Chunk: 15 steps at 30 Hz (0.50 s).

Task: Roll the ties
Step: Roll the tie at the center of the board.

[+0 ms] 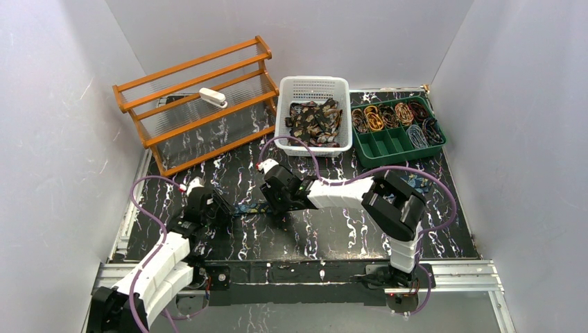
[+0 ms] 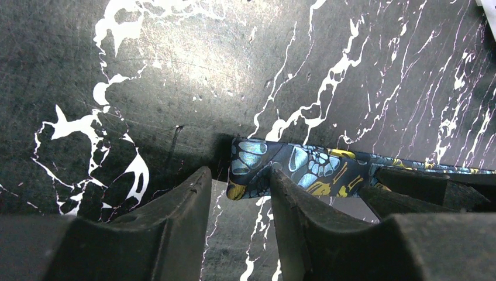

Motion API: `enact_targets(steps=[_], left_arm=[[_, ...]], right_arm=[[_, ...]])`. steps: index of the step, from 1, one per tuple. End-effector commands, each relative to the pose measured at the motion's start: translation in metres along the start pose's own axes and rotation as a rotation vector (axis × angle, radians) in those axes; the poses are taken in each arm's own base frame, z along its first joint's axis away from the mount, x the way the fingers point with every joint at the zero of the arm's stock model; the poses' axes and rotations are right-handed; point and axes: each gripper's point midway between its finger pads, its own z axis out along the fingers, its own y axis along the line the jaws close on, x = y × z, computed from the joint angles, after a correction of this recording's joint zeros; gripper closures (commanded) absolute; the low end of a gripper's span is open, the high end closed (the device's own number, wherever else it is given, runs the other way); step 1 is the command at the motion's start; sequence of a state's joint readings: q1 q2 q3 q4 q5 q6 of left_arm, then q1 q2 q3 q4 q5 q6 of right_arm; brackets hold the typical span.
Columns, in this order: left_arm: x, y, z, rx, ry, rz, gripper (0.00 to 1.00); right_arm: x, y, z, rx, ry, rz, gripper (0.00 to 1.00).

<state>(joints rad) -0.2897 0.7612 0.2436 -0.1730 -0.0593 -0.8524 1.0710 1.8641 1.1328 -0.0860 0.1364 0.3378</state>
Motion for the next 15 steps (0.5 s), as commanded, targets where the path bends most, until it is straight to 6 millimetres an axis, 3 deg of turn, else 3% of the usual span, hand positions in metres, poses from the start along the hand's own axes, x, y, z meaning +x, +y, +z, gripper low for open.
enact_targets(steps=[1, 7, 15], left_arm=[[0.009, 0.019, 0.004, -0.074, 0.022, -0.012, 0.60], [0.005, 0.019, 0.007, -0.078, -0.006, -0.029, 0.63], [0.011, 0.023, 0.012, -0.057, -0.010, -0.038, 0.72]], right_arm=[[0.027, -0.010, 0.004, 0.043, 0.103, -0.003, 0.57], [0.030, -0.008, 0.005, 0.032, 0.119, -0.003, 0.57], [0.028, 0.001, 0.004, -0.009, 0.119, 0.013, 0.57]])
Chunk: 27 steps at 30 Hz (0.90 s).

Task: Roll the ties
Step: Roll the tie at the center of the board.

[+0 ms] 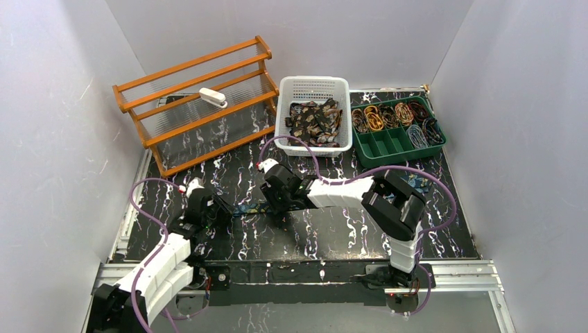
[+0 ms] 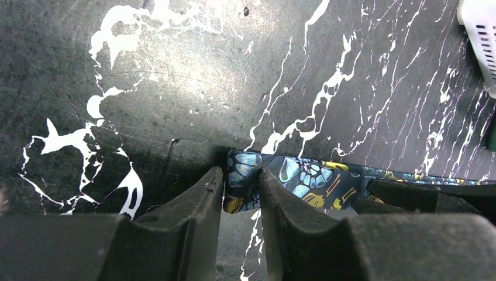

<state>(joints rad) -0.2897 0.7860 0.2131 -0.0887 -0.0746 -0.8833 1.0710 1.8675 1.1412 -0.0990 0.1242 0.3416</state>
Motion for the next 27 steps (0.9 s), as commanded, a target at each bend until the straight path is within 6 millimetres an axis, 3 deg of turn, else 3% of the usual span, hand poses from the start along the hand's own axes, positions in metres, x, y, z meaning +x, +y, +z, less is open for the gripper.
enact_targets(steps=[1, 6, 11, 18, 22, 27], left_arm=[[0.013, 0.025, 0.004, -0.067, 0.017, -0.004, 0.74], [0.010, 0.022, 0.006, -0.046, -0.001, 0.006, 0.86], [0.003, 0.013, 0.002, -0.017, -0.021, 0.017, 1.00], [-0.012, 0.008, -0.011, -0.029, -0.057, 0.073, 1.00], [-0.016, 0.005, -0.013, -0.029, -0.058, 0.091, 1.00], [-0.016, 0.000, -0.014, -0.011, -0.044, 0.103, 1.00]], right_arm=[[0.027, 0.000, 0.005, -0.005, 0.110, 0.013, 0.57], [0.024, 0.005, 0.004, -0.026, 0.115, 0.019, 0.56], [0.006, 0.020, -0.004, -0.083, 0.102, 0.011, 0.54], [-0.031, 0.032, -0.025, -0.123, 0.009, 0.010, 0.52], [-0.031, 0.040, -0.022, -0.162, 0.013, 0.028, 0.56], [-0.012, 0.027, -0.001, -0.082, 0.079, 0.069, 0.67]])
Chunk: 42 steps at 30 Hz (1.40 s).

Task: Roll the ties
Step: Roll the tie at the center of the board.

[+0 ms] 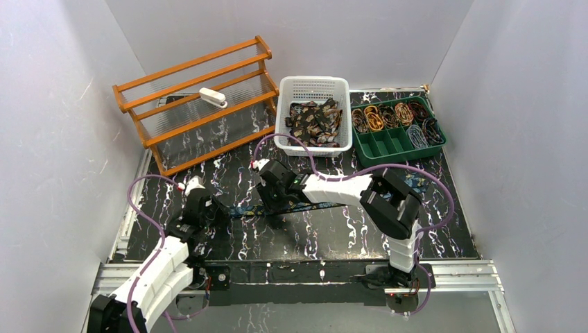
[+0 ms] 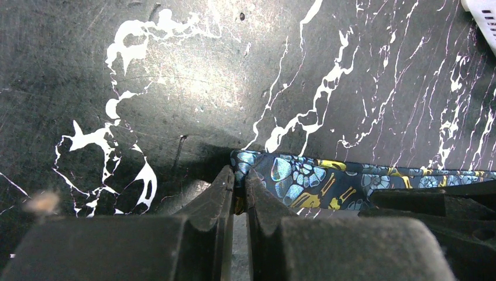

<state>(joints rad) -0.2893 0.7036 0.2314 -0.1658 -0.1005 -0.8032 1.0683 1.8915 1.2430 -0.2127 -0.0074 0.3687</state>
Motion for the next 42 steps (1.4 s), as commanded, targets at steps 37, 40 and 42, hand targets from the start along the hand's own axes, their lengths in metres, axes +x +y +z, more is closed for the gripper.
enact_targets(steps=[37, 40, 42], left_arm=[[-0.036, -0.047, -0.033, 0.135, -0.033, 0.089, 1.00], [-0.035, -0.035, -0.031, 0.081, -0.043, 0.081, 1.00], [-0.036, -0.034, -0.031, 0.074, -0.050, 0.077, 1.00]], right_arm=[[-0.017, 0.020, 0.007, -0.042, -0.002, 0.137, 0.74], [-0.040, 0.039, -0.011, -0.131, -0.077, 0.122, 0.73], [-0.050, 0.047, -0.019, -0.171, -0.106, 0.121, 0.73]])
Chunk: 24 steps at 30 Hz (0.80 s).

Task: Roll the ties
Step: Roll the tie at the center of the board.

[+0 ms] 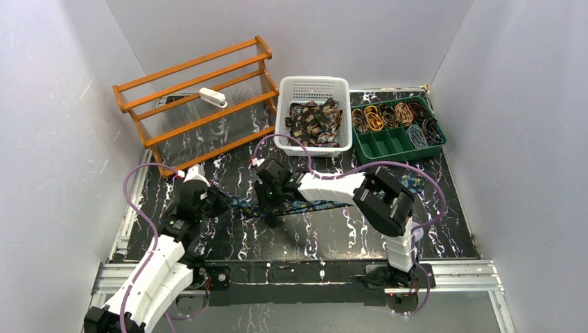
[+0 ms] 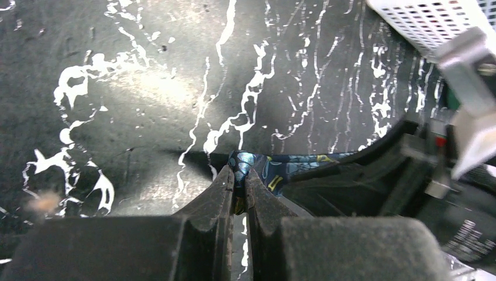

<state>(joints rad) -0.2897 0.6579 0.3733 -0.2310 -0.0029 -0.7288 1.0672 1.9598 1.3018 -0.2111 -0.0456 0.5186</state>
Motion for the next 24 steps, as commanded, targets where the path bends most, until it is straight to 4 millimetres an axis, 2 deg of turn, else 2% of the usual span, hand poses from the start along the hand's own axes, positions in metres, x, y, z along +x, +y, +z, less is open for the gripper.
enact_targets(steps=[1, 6, 14, 16, 20, 24], left_arm=[[-0.007, 0.015, -0.004, -0.085, -0.028, 0.013, 1.00], [-0.003, 0.020, -0.002, -0.106, -0.015, 0.016, 1.00], [-0.001, 0.023, 0.000, -0.122, -0.002, 0.021, 1.00], [-0.001, 0.023, 0.000, -0.121, -0.005, 0.021, 1.00], [-0.002, 0.023, 0.000, -0.121, -0.008, 0.023, 1.00], [0.002, 0.021, 0.002, -0.117, 0.015, 0.034, 1.00]], right_arm=[[-0.041, 0.044, -0.035, -0.156, -0.124, -0.030, 0.73], [-0.049, 0.061, -0.032, -0.231, -0.136, 0.006, 0.73], [-0.053, 0.078, -0.007, -0.304, -0.109, 0.058, 0.75], [-0.048, 0.081, 0.003, -0.299, -0.085, 0.055, 0.76], [-0.032, 0.074, 0.024, -0.250, -0.033, 0.072, 0.77], [-0.024, 0.063, 0.034, -0.201, -0.021, 0.079, 0.77]])
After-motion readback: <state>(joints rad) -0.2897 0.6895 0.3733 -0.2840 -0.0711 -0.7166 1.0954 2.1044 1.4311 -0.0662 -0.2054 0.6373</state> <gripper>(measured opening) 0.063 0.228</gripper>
